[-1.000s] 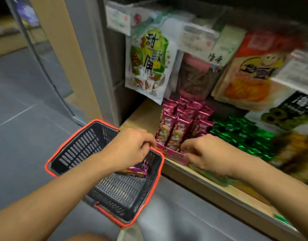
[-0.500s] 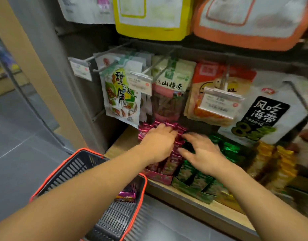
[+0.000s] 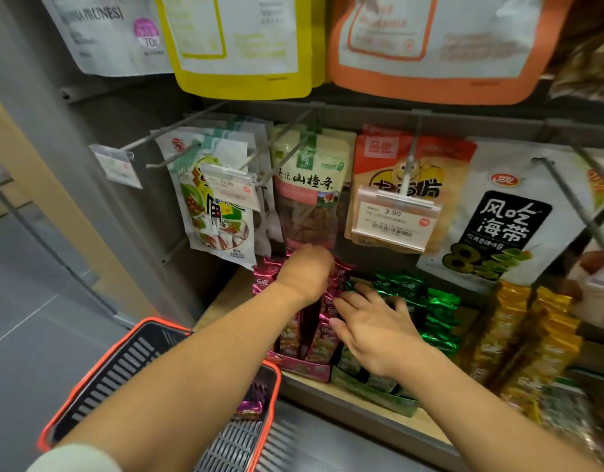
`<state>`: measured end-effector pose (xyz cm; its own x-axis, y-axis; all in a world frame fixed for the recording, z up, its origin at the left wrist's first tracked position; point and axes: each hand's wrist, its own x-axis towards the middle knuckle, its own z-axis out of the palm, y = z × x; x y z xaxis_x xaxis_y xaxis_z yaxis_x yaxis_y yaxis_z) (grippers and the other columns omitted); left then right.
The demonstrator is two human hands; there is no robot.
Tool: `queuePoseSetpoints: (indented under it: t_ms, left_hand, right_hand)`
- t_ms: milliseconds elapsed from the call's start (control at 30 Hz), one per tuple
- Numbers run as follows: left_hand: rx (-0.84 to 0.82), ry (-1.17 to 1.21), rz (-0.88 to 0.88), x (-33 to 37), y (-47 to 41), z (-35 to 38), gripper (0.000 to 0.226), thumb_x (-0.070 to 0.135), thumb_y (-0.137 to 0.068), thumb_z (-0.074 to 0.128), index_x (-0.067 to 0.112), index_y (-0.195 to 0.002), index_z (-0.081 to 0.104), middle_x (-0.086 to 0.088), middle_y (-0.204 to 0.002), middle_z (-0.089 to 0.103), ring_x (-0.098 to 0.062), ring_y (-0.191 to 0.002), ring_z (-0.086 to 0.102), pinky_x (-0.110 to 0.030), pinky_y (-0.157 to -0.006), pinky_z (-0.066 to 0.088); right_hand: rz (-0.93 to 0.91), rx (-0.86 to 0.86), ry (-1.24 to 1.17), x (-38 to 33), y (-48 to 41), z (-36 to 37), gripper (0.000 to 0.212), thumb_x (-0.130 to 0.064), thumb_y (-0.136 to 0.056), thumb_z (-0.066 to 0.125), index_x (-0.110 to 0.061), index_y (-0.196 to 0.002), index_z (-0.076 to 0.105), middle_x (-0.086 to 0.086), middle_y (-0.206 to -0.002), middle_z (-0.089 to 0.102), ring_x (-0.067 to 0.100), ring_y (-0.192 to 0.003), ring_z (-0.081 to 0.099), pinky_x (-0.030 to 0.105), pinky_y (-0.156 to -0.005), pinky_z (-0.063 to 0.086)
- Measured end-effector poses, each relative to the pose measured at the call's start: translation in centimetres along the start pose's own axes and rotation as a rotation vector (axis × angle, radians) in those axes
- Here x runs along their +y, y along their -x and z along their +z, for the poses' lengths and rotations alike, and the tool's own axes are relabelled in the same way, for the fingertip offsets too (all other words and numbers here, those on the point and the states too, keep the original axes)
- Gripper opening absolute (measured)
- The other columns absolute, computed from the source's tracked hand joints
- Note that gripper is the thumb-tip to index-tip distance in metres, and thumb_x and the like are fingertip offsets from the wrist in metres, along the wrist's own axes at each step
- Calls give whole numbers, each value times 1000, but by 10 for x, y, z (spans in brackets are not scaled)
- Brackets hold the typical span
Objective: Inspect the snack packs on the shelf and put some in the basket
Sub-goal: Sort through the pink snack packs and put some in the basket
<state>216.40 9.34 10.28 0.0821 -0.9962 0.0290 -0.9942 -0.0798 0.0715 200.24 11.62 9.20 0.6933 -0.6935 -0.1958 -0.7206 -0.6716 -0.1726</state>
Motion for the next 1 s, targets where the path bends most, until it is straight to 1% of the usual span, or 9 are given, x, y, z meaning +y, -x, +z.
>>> queuePoseSetpoints:
  t_ms: [133, 300, 433, 533, 667, 733, 800, 900, 1000]
  left_hand:
    - [202, -45, 56, 3, 22, -5, 30, 10, -87, 62, 14, -116, 56, -7, -119, 50, -29, -104, 55, -38, -69, 45]
    - [524, -20, 142, -4, 76, -43, 25, 3, -82, 72, 8, -103, 58, -10, -104, 63, -33, -58, 63, -34, -39, 43]
    - [714, 97, 221, -4, 124, -92, 16, 12, -100, 47, 2, -103, 59, -12, -105, 63, -33, -73, 63, -45, -49, 51]
    - [829, 157, 123, -1, 156, -125, 12, 11, -98, 51, 2, -97, 59, -11, -91, 60, -26, -73, 55, -39, -59, 44]
    - [831, 322, -40, -6, 184, -143, 1, 7, -93, 59, 8, -91, 59, -2, -87, 58, -13, -76, 49, -27, -65, 39]
    - [803, 465, -110, -6, 191, -137, 8, 8, -92, 61, 14, -86, 60, 5, -82, 61, -9, -74, 53, -21, -67, 42]
    - [727, 763, -236, -4, 194, -125, 13, 13, -91, 64, 21, -81, 64, 6, -75, 66, -12, -70, 63, -26, -66, 52]
    - [647, 1261, -348, -4, 193, -115, 19, 12, -87, 70, 25, -74, 73, 3, -71, 72, -13, -64, 67, -24, -54, 53]
    - [536, 1551, -330, -6, 195, -114, 4, 20, -74, 77, 24, -72, 77, 0, -71, 72, -13, -64, 65, -24, -57, 53]
  right_hand:
    - [-4, 15, 15, -2, 1, 1, 53, -51, -102, 22, -23, -147, 30, -7, -155, 27, 19, -148, 8, 59, -112, 16]
    - [-7, 23, 32, -4, 0, 2, 55, -52, -101, 24, -23, -147, 30, -6, -154, 29, 19, -149, 7, 58, -112, 14]
    - [8, 25, 25, -4, 1, -2, 56, -55, -100, 26, -24, -146, 34, -7, -156, 26, 18, -149, 4, 60, -112, 13]
    - [8, 74, -18, -8, 5, -15, 50, -51, -100, 32, -27, -144, 38, -7, -156, 27, 16, -149, 8, 59, -112, 16]
    - [46, 219, -300, -22, 17, -52, 34, -29, -100, 42, -24, -130, 57, -3, -141, 52, 18, -135, 40, 38, -103, 34]
    - [9, 88, -666, -31, 33, -71, 31, -35, -101, 45, -24, -123, 63, -7, -128, 62, 13, -122, 54, 22, -88, 42]
    - [-108, -166, -860, -48, 61, -86, 39, -62, -91, 40, -50, -125, 54, -30, -123, 57, -4, -116, 55, 12, -83, 43]
    - [-166, -335, -920, -66, 89, -90, 51, -75, -77, 34, -69, -127, 34, -36, -126, 51, 3, -121, 53, 21, -97, 43]
    - [-128, -318, -1220, -78, 104, -92, 51, -70, -78, 42, -52, -125, 52, -20, -92, 71, 5, -84, 69, 23, -71, 54]
